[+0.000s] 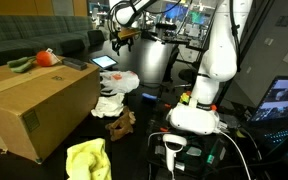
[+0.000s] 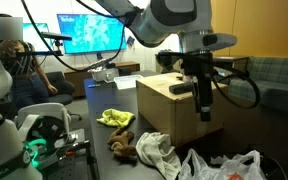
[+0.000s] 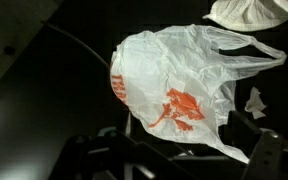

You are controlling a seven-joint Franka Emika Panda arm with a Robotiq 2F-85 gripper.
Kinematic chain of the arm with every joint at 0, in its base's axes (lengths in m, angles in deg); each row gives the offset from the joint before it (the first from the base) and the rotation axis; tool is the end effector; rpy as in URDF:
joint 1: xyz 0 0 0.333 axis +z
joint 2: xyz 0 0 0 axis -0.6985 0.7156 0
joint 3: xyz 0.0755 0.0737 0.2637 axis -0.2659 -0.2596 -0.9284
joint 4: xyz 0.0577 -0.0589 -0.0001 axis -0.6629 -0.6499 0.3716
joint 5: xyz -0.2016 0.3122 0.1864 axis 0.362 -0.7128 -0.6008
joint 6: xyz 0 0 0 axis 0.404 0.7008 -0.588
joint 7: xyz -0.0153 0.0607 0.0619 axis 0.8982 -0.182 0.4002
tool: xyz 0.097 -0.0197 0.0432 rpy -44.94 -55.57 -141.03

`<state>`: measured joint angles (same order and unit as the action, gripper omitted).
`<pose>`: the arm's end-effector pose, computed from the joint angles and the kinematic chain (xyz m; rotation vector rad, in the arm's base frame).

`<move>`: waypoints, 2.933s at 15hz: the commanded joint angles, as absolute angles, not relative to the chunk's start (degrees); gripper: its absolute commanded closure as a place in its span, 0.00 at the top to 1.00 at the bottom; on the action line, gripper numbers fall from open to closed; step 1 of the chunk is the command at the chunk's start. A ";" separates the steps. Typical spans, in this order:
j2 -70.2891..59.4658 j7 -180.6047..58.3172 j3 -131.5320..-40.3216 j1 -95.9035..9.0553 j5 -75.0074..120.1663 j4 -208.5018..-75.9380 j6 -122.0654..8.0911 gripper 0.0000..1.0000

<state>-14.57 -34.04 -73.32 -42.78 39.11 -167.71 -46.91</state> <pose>0.5629 -0.1635 0.3329 2.6943 -0.8608 0.0507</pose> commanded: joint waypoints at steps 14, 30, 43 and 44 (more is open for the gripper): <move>-14.37 -59.67 -89.03 -42.94 36.16 -148.30 -48.43 1.00; 6.18 -64.78 -92.53 -38.07 31.90 -123.38 -45.29 1.00; 17.60 -72.42 -95.35 -37.99 23.54 -111.81 -39.22 1.00; 18.04 -72.84 -95.59 -37.79 23.19 -111.29 -38.38 1.00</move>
